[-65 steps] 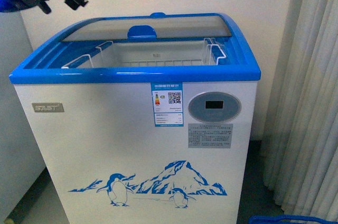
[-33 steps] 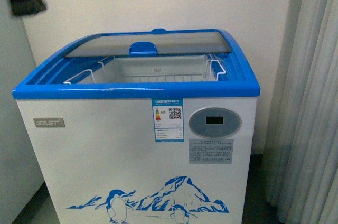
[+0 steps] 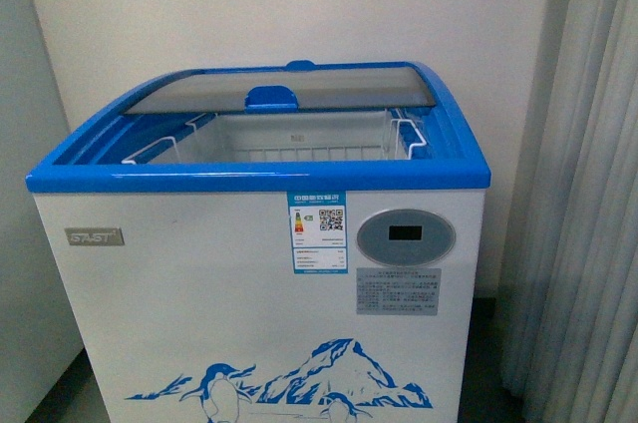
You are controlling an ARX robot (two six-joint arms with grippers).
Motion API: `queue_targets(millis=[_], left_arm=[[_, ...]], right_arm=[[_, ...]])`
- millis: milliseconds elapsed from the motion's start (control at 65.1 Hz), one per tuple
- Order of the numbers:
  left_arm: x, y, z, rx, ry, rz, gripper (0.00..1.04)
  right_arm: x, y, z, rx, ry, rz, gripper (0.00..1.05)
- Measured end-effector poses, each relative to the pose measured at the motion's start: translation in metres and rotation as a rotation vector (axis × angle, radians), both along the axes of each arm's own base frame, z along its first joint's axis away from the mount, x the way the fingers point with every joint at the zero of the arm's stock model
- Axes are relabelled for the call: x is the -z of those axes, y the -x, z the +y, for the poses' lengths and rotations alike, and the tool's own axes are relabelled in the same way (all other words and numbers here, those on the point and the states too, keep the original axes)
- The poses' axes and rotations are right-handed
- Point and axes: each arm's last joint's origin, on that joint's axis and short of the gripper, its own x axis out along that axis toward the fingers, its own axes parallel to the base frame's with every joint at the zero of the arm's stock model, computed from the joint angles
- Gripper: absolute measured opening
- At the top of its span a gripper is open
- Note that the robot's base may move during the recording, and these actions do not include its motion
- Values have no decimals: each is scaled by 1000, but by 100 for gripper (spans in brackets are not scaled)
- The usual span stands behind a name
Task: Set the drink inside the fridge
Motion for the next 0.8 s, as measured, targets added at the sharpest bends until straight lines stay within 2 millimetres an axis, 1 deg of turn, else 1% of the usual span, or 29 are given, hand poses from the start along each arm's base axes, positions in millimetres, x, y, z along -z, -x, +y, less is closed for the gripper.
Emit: queue_targets(millis=[15,31,123,138,184,200,230,246,276,292,307,353,368,507,599,691,798], left_arm=[[1,1,0,0,-3,0,3],[1,2,0,2,-4,-2,3],[5,5,0,5,-5,3,3],[6,6,0,4,-5,5,3],[8,8,0,4,-5,5,3],[9,9,0,4,-5,4,3],[9,10,0,4,-5,4,3],[10,11,0,4,-5,5,3],[11,12,0,4,-5,4,3],[11,12,0,4,-5,5,3],[12,13,0,4,-5,5,3],[13,14,0,4,-5,5,3],[14,15,0,4,-5,5,3],[17,20,0,4,-5,3,3],[19,22,0,4,-5,3,3],[20,25,0,4,-5,1,3],[26,27,0,3,-6,-6,3]], right_arm=[[-1,-6,2,-1,13,3,40],[-1,-21,8,-20,74,8,40],[5,-60,24,-52,223,48,40],[9,-71,29,-61,270,60,40],[14,-88,36,-68,324,76,40],[18,-101,43,-79,372,87,40],[21,-109,47,-89,403,92,40],[25,-119,52,-95,435,98,40],[29,-130,58,-102,466,104,40],[30,-132,60,-106,478,105,40],[34,-143,66,-112,504,109,40],[40,-152,72,-120,541,116,40],[43,-159,76,-125,560,122,40],[60,-194,96,-126,648,133,40],[70,-212,104,-121,675,125,40],[81,-227,109,-105,693,133,40],[94,-241,114,-97,699,142,40]])
